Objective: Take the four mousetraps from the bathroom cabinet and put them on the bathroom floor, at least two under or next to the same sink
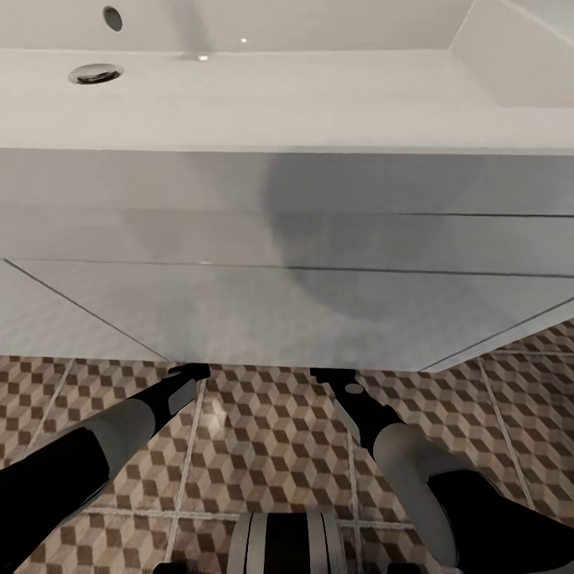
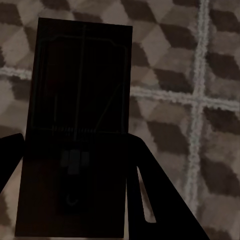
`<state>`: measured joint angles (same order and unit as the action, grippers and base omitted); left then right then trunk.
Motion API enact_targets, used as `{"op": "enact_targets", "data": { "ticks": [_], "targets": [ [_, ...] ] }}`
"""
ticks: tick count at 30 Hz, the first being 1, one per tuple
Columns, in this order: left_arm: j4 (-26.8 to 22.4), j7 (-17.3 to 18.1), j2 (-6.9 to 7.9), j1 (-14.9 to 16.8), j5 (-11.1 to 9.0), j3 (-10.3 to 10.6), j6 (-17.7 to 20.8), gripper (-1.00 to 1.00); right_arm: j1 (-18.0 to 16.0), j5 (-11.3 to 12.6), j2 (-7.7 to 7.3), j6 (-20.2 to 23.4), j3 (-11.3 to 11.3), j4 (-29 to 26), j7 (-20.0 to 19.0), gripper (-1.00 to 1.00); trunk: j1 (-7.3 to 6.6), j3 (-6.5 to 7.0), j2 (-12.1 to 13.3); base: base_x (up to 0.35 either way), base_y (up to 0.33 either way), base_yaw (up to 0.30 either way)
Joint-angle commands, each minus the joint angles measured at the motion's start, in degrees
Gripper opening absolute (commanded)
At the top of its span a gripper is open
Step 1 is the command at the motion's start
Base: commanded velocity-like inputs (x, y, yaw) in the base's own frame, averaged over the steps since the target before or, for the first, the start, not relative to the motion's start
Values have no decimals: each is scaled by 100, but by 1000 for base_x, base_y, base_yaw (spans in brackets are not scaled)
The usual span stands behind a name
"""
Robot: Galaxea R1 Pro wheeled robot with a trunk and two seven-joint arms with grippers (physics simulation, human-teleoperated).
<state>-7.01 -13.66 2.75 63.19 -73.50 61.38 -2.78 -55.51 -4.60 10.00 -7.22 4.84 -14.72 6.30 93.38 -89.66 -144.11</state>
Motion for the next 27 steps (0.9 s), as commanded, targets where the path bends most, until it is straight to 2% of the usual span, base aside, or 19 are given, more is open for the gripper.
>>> {"op": "enact_targets", "data": {
  "ticks": [1, 27],
  "targets": [
    [-19, -40, 6, 0, -53, 49, -12, -100, -4, -32, 0, -8, 35, 1, 56, -100, -1, -9, -1, 0, 0, 0],
    [-33, -40, 27, 0, -60, 43, -12, -100, -65, -23, 0, 117, 35, -119, 150, -100, -1, -20, -1, 0, 0, 0]
  ]
}}
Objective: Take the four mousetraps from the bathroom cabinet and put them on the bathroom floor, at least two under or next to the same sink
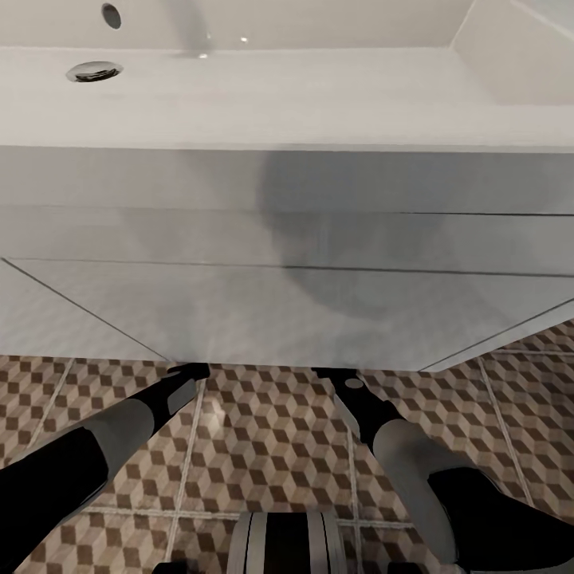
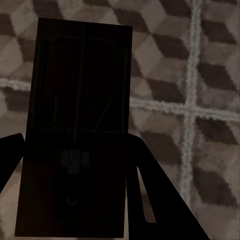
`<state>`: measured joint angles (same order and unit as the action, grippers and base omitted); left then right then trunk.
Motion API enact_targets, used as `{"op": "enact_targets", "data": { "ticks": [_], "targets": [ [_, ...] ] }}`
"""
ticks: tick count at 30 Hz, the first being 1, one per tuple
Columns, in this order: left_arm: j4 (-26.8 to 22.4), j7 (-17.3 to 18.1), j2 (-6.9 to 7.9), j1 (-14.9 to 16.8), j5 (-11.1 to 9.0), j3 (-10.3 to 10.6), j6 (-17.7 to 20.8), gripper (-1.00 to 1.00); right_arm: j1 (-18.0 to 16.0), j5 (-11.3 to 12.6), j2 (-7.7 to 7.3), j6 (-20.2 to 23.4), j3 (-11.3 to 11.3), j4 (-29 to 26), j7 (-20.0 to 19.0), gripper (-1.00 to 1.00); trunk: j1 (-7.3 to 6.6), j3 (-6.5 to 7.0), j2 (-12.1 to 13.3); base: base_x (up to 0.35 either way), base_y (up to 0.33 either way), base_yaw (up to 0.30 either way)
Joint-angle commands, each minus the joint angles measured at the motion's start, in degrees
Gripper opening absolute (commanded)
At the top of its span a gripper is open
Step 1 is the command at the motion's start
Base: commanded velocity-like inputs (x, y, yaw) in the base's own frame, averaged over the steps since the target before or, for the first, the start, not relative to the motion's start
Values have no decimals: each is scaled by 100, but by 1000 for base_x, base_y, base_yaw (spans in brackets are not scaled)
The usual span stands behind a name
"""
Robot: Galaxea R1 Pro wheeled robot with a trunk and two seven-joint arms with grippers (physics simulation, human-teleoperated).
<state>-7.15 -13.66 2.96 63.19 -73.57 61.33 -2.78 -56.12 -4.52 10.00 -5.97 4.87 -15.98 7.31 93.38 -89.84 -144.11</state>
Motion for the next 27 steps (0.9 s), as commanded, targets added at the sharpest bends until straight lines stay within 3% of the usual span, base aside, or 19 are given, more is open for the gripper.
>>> {"op": "enact_targets", "data": {
  "ticks": [1, 27],
  "targets": [
    [-39, -40, 7, 0, -52, 48, -12, -100, -4, -31, 0, -5, 32, 8, 46, -100, -1, -3, -1, 0, 0, 0],
    [-216, -40, 17, 328, -75, 37, -12, -100, -215, -19, 0, -4, 32, 31, 27, -100, -1, -3, -1, 0, 0, 0]
  ]
}}
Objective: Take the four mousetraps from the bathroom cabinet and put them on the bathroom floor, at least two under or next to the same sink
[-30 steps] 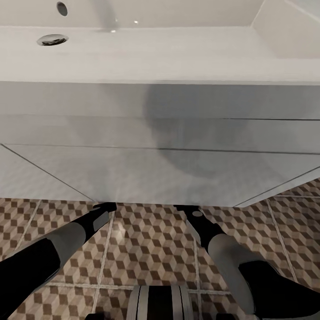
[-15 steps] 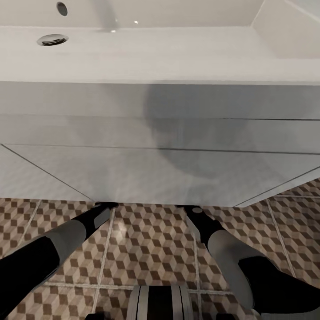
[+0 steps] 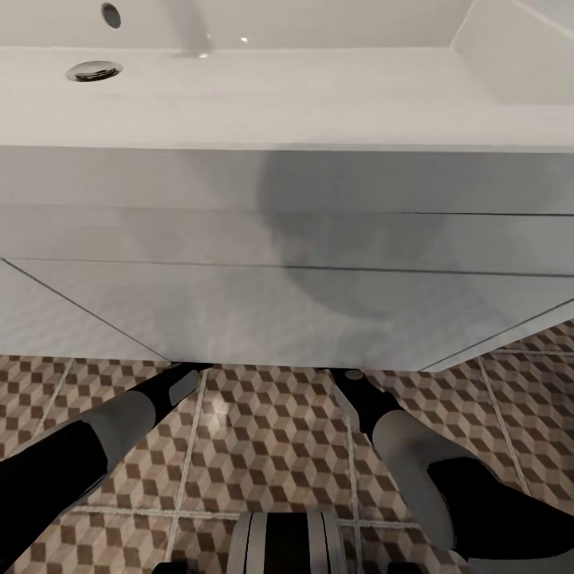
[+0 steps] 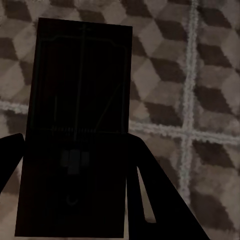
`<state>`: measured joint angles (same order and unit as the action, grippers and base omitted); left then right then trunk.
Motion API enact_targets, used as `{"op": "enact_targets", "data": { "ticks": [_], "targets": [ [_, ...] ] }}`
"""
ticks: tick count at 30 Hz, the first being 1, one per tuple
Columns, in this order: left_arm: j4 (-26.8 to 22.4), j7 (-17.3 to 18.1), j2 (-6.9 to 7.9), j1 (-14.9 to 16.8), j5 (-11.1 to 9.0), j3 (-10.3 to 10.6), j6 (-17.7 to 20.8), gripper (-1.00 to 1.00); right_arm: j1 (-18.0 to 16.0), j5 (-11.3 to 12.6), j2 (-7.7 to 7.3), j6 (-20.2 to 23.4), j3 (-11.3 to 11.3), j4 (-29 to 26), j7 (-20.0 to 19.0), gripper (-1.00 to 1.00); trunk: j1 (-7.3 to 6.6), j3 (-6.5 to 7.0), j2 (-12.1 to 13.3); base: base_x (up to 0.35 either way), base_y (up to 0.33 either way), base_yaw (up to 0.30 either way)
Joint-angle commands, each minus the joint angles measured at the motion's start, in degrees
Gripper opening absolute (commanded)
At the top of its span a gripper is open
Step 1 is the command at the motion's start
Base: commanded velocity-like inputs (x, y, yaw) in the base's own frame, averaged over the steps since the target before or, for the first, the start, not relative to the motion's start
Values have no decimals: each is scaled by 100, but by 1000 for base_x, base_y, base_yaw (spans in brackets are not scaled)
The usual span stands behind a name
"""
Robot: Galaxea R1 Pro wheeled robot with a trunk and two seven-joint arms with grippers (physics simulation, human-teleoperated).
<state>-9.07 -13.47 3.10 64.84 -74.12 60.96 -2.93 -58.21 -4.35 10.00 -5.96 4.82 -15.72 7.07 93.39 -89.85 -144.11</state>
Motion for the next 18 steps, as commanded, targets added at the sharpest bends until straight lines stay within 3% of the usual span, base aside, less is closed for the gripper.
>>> {"op": "enact_targets", "data": {
  "ticks": [1, 18],
  "targets": [
    [-31, -59, 5, 177, -21, 74, 3, -100, -6, -42, 0, -7, 37, 3, 47, -100, -2, -2, -1, 0, 0, 0],
    [-332, -59, 10, 359, -40, 58, 3, -100, -6, -75, 0, -16, 79, -423, 49, -100, -2, -11, -1, 0, 0, 4]
  ]
}}
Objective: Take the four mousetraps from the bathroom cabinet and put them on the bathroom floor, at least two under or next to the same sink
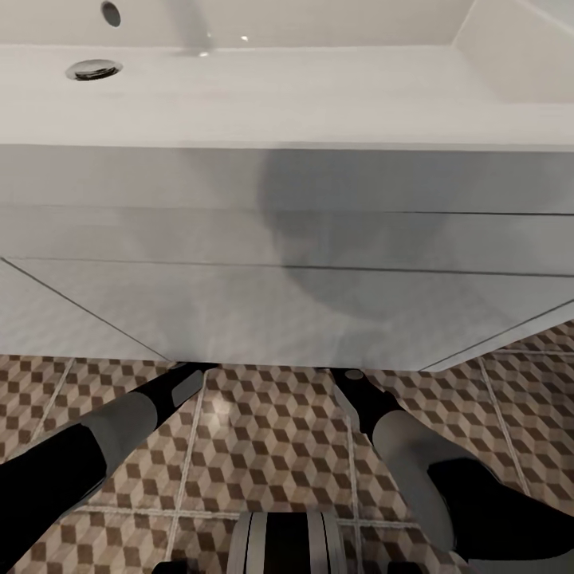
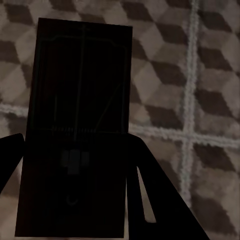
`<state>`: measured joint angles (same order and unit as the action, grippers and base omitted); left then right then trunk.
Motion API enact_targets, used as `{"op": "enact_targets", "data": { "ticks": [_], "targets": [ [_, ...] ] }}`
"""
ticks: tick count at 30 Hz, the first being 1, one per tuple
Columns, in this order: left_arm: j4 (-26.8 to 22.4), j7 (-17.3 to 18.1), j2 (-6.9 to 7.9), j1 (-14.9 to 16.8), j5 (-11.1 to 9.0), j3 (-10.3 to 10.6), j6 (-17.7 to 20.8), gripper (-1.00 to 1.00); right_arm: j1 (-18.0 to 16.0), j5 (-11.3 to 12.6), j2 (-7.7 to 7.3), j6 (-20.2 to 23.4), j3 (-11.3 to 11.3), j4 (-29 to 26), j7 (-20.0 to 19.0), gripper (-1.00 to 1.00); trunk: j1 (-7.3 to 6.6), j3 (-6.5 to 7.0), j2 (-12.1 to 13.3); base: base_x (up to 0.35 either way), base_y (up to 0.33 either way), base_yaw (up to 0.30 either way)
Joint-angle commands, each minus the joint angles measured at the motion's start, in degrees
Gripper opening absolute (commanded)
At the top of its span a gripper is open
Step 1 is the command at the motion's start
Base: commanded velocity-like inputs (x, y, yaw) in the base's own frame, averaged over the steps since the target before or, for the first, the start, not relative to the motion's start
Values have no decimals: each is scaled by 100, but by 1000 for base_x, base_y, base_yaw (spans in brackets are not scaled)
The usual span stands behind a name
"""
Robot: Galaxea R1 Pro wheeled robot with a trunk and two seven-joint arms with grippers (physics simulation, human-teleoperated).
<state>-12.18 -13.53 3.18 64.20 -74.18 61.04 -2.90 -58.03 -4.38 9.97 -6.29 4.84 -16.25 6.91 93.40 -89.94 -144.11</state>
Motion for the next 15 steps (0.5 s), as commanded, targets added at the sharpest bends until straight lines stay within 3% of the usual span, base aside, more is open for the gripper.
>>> {"op": "enact_targets", "data": {
  "ticks": [1, 15],
  "targets": [
    [-30, -53, 4, 440, -35, 50, 0, -100, -24, -70, 3, 17, 77, -384, 61, -100, -2, -7, -2, 0, 0, 55],
    [-47, -53, -9, 478, -35, 51, 0, -100, -24, -77, 3, 5, 87, -422, 47, -100, -2, -125, -2, 0, 0, 81]
  ]
}}
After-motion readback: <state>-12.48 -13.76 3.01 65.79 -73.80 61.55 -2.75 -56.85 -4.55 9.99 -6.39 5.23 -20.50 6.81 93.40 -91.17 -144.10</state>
